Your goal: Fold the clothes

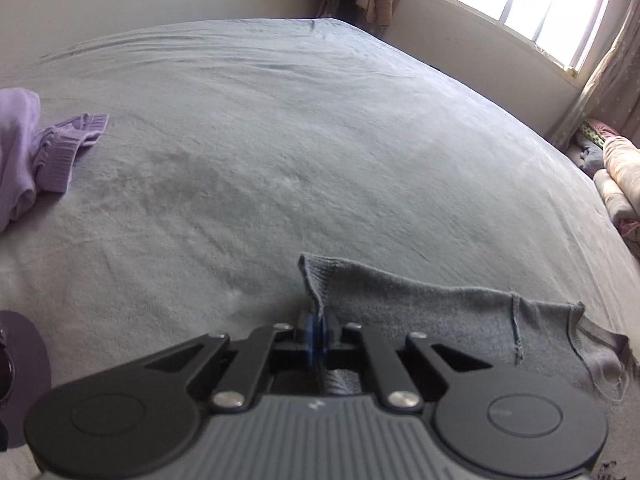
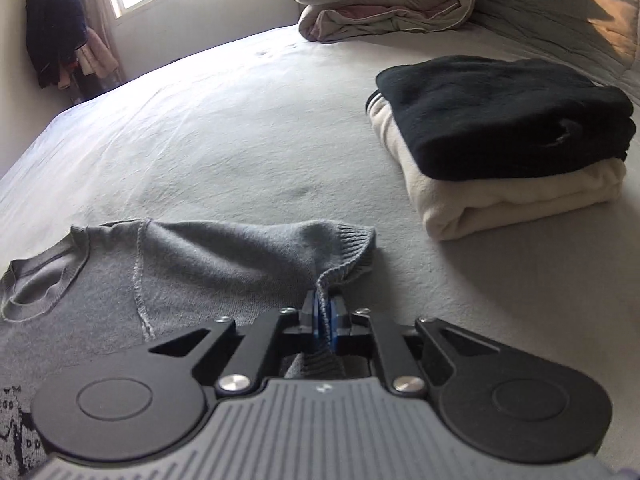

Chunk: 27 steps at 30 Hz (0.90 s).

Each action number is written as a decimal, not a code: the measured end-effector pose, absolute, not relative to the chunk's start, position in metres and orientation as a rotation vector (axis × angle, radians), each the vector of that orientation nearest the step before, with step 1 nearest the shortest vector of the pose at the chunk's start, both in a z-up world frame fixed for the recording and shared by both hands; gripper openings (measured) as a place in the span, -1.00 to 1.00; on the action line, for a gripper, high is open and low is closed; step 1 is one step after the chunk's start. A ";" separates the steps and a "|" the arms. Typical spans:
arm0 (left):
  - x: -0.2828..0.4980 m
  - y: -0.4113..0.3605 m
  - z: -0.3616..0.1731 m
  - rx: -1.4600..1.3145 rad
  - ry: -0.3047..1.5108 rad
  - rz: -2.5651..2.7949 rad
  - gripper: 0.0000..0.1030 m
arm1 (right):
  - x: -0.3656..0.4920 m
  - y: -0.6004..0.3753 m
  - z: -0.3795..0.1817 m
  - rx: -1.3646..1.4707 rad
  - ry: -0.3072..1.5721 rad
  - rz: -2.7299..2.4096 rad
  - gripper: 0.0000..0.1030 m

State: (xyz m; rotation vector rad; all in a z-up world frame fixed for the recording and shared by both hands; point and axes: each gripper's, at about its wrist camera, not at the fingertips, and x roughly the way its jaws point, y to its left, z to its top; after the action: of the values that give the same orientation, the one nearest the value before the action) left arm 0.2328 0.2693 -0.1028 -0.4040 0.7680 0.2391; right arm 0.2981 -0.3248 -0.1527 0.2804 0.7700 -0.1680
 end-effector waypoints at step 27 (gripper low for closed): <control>0.272 0.077 -0.124 0.055 0.714 -0.314 -0.22 | 0.325 -0.168 -0.161 -0.071 0.726 0.267 -0.08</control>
State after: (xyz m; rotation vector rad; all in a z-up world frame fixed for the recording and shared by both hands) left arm 0.2720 0.0770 -0.1241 0.0554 0.7140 -0.3144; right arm 0.3250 -0.1681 -0.1608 -0.0706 0.7259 0.2671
